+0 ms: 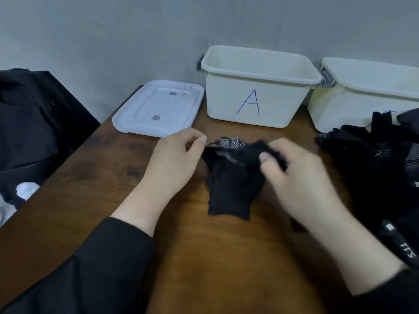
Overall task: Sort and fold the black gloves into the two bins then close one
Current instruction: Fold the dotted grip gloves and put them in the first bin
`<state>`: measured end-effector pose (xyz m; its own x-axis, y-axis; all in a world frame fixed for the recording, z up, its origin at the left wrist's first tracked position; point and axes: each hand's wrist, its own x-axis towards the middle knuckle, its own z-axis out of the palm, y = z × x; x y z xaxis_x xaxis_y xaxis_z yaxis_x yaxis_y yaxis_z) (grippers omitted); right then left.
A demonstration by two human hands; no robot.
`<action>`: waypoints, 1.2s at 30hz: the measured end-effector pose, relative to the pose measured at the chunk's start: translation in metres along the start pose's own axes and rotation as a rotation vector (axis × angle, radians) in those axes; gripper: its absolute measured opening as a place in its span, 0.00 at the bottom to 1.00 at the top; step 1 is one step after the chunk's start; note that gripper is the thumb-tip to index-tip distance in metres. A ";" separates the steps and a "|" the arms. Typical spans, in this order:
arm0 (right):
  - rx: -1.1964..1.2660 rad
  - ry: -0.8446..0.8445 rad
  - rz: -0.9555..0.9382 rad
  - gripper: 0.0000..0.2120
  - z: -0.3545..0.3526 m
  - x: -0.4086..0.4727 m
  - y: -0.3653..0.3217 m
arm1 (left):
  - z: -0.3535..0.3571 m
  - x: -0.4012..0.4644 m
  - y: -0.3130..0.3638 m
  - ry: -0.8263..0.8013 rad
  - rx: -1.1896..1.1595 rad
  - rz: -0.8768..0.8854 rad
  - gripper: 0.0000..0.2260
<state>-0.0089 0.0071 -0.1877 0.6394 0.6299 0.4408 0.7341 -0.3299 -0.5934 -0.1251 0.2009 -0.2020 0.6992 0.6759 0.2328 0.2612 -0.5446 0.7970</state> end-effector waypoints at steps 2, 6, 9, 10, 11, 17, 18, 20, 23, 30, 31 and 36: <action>0.164 0.086 0.154 0.06 -0.023 0.018 0.004 | 0.003 -0.001 -0.004 -0.037 0.150 0.002 0.09; 0.263 0.201 0.206 0.09 -0.063 0.041 0.011 | 0.026 -0.014 0.004 -0.172 0.657 0.009 0.30; 0.332 0.252 0.206 0.07 -0.083 0.044 0.013 | 0.054 -0.027 0.019 -0.176 0.698 0.095 0.29; 0.349 0.269 0.209 0.07 -0.088 0.044 0.013 | 0.060 -0.027 0.021 -0.166 0.664 0.104 0.27; 0.365 0.290 0.211 0.07 -0.093 0.045 0.012 | 0.064 -0.026 0.021 -0.157 0.607 0.110 0.25; 0.382 0.480 0.190 0.06 -0.134 0.055 0.001 | 0.067 -0.023 0.064 -0.075 -0.224 0.123 0.19; 0.356 0.503 0.176 0.07 -0.144 0.057 -0.002 | 0.072 -0.023 0.078 -0.069 -0.322 0.123 0.18; 0.307 0.513 0.159 0.14 -0.162 0.062 -0.008 | 0.083 -0.025 0.102 -0.115 -0.447 0.087 0.18; 0.290 0.482 0.144 0.13 -0.177 0.067 -0.014 | 0.102 -0.028 0.106 -0.263 -0.126 0.066 0.23; 0.064 0.151 0.125 0.07 -0.128 0.054 -0.011 | 0.057 -0.015 0.042 -0.014 -0.148 -0.098 0.12; 0.037 0.091 0.123 0.08 -0.118 0.054 -0.012 | 0.048 -0.012 0.037 0.006 -0.207 -0.143 0.10; -0.001 0.030 0.061 0.08 -0.084 0.083 -0.027 | 0.013 -0.006 0.022 0.179 -0.268 -0.148 0.09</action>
<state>0.0432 0.0097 -0.0785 0.6895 0.5871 0.4242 0.6939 -0.3677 -0.6191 -0.1143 0.1784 -0.1928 0.5332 0.8270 0.1784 0.1511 -0.3006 0.9417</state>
